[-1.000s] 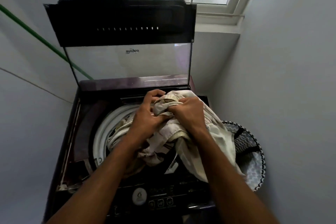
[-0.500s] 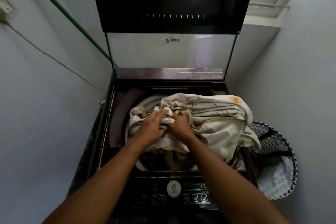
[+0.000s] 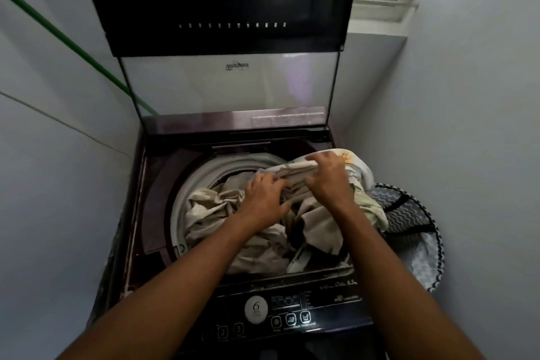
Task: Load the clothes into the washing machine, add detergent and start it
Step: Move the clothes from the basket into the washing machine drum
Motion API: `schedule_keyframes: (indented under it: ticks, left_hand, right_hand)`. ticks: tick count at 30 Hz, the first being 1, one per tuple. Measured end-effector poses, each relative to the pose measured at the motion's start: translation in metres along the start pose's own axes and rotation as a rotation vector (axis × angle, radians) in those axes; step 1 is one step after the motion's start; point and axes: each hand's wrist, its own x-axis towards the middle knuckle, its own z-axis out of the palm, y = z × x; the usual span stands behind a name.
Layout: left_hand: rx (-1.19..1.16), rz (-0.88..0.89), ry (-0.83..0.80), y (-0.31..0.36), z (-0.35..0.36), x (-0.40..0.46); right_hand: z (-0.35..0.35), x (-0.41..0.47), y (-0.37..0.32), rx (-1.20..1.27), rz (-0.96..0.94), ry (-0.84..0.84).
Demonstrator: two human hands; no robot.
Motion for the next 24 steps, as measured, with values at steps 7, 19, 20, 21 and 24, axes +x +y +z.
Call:
schedule_keyframes:
  ticks: [7,19,20,21,24]
  left_hand:
    - [-0.130,0.183,-0.164,0.070,0.028,0.041]
    - [0.049,0.135,-0.162,0.095,0.018,0.079]
    - [0.044,0.117,-0.138,0.093,0.017,0.080]
    - [0.018,0.097,-0.125,0.092,0.016,0.081]
    - [-0.215,0.019,-0.107,0.081,0.020,0.082]
  right_hand:
    - [-0.019,0.003,0.087,0.041,0.380,-0.278]
    - [-0.014,0.013,0.095,0.412,0.513,-0.341]
    - [-0.016,0.016,0.090,0.329,0.494,-0.347]
    - [-0.017,0.018,0.084,0.227,0.479,-0.322]
    - [-0.017,0.015,0.062,-0.100,0.389,-0.118]
